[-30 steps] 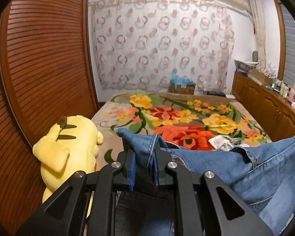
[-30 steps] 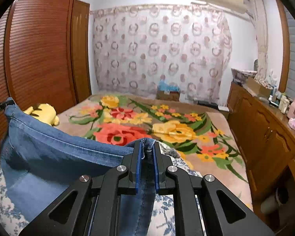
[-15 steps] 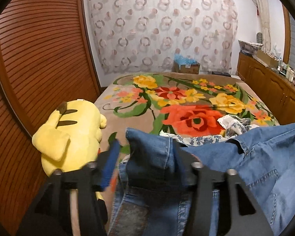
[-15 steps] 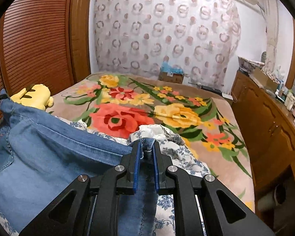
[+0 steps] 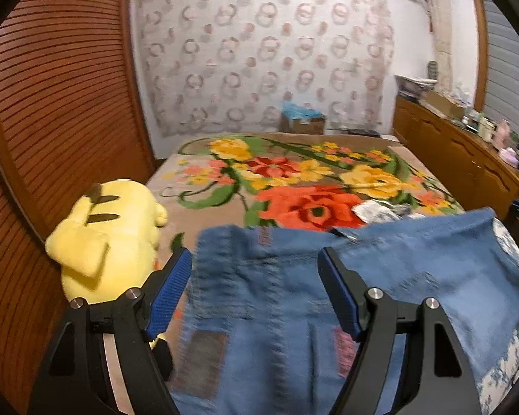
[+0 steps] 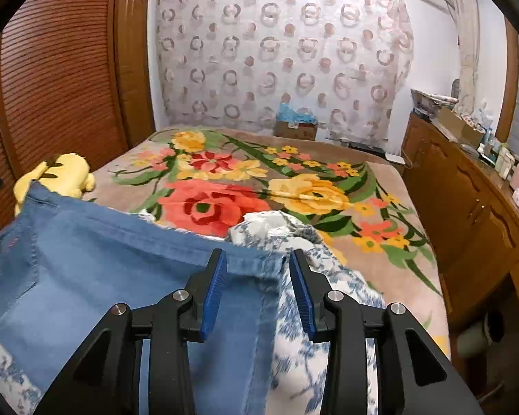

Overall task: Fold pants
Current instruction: 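Open both tools and lay the folded jeans on the bed, then grasp the folded leg hem with the right tool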

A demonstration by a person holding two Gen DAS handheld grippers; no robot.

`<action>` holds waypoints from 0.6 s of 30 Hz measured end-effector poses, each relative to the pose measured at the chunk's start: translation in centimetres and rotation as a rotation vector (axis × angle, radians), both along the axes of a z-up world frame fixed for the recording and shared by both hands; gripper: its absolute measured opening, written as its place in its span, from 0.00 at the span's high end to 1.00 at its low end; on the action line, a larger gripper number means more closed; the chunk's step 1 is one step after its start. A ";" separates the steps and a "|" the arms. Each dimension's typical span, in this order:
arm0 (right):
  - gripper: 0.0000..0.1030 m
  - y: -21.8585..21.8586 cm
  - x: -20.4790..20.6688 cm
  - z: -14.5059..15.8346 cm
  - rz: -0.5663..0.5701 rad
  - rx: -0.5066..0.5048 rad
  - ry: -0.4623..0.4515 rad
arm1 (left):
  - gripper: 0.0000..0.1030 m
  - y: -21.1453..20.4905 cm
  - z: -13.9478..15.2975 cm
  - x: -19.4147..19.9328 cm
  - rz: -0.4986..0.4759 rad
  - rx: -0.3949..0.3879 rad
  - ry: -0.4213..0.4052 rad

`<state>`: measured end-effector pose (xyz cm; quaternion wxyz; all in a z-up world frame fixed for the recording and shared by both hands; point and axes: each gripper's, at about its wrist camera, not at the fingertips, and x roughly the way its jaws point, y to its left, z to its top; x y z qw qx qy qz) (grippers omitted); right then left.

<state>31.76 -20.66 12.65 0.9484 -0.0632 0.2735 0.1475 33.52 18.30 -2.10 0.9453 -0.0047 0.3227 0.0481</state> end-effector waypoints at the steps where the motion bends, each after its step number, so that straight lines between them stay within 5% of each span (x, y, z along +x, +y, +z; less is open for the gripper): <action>1: 0.62 -0.2 -0.7 0.0 0.008 0.004 0.004 | 0.26 -0.8 -0.2 -0.3 -0.019 -0.005 0.005; 9: 0.61 -2.5 -6.3 0.1 0.027 0.032 0.025 | 0.26 -5.3 -0.7 -2.4 -0.120 -0.049 0.016; 18: 0.57 -5.6 -10.1 -2.8 -0.010 0.054 0.148 | 0.26 -10.2 -2.1 -4.7 -0.225 -0.072 0.049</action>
